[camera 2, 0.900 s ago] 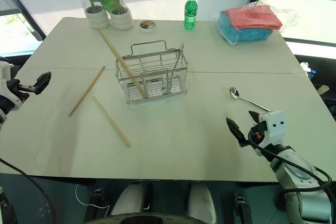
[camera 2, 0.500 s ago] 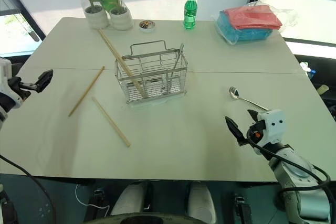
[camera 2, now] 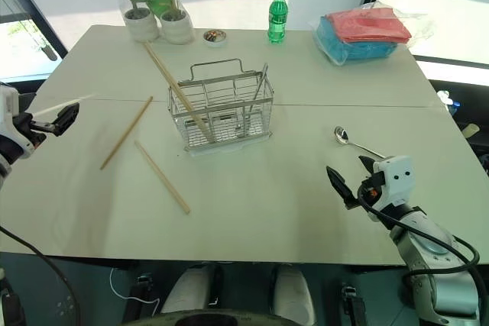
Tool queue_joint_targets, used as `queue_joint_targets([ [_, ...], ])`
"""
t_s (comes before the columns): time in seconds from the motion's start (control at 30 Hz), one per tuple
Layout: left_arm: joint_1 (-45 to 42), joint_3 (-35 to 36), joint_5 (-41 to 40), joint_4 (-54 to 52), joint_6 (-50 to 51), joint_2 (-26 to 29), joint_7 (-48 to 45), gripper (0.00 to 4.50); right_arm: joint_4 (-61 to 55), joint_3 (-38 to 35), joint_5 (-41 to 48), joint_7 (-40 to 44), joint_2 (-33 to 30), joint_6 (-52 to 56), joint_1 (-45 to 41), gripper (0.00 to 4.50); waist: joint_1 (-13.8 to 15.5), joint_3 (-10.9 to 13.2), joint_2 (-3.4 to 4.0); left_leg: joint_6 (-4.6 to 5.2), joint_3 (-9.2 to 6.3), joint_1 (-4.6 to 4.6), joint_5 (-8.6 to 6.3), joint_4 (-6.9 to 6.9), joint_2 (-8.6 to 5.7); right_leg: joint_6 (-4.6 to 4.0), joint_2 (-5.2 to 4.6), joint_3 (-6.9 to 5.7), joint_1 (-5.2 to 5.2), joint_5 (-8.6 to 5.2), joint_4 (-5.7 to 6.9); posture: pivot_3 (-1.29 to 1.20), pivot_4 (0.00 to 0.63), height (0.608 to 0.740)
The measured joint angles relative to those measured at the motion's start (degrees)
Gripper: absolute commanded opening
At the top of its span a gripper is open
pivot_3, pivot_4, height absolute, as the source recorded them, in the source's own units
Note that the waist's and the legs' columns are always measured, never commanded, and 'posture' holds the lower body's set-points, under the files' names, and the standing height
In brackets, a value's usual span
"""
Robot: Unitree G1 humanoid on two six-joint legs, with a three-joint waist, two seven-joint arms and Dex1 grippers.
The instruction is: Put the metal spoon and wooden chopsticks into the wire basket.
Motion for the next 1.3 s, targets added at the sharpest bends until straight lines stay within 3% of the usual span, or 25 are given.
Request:
queue_joint_targets([
  [0.27,-6.17,-3.87,-10.70,-10.23,10.60,3.98,-6.96,4.50,6.25,1.28,-1.39,5.62,-11.04,1.63,-13.16,4.44,0.03,0.10,-0.12,0.00,0.00,-0.01,0.00,0.06,-0.08,0.00,0.03,0.00,0.07,0.00,-0.04,0.00,0.150,0.717],
  [0.47,-16.91,-11.81,-18.64,-12.41,16.93,7.00,-14.61,4.50,19.11,9.70,-5.96,14.11,-19.35,1.61,-27.93,4.44,-0.07,0.25,-0.16,0.03,0.12,-0.01,0.02,0.08,-0.14,0.00,0.20,0.00,0.08,0.00,0.02,0.00,0.150,0.717],
  [0.73,-30.61,-22.55,-24.15,-9.56,22.00,6.03,-22.47,4.50,41.93,22.73,-15.15,28.60,-22.94,-7.31,-41.51,4.44,-0.21,0.37,-0.19,0.04,0.17,-0.03,0.02,0.09,-0.15,0.20,0.25,0.05,0.10,0.08,0.01,0.00,0.150,0.717],
  [0.87,-31.16,-26.56,-24.39,-9.56,21.84,5.51,-25.45,4.50,54.79,26.63,-20.95,32.71,-23.46,-13.39,-48.07,4.44,-0.44,0.50,-0.20,0.03,0.16,-0.02,0.03,0.09,-0.12,0.22,0.30,0.07,0.07,0.10,0.05,0.00,0.150,0.717],
  [1.07,-31.16,-27.18,-23.24,-9.53,20.49,5.51,-27.17,4.50,69.71,30.09,-27.83,33.91,-23.41,-19.46,-54.95,4.44,-0.80,0.60,-0.14,-0.01,0.14,0.00,0.06,0.09,-0.07,0.23,0.36,0.08,0.08,0.10,0.10,0.00,0.150,0.717],
  [1.3,-30.80,-27.35,-23.41,-9.60,20.70,6.55,-30.16,4.50,78.94,30.16,-29.20,36.10,-19.86,-16.73,-59.73,4.44,-1.60,0.62,-0.15,-0.27,0.12,0.03,0.20,0.09,-0.07,0.31,0.37,0.12,0.11,0.16,0.12,0.00,0.150,0.717],
])
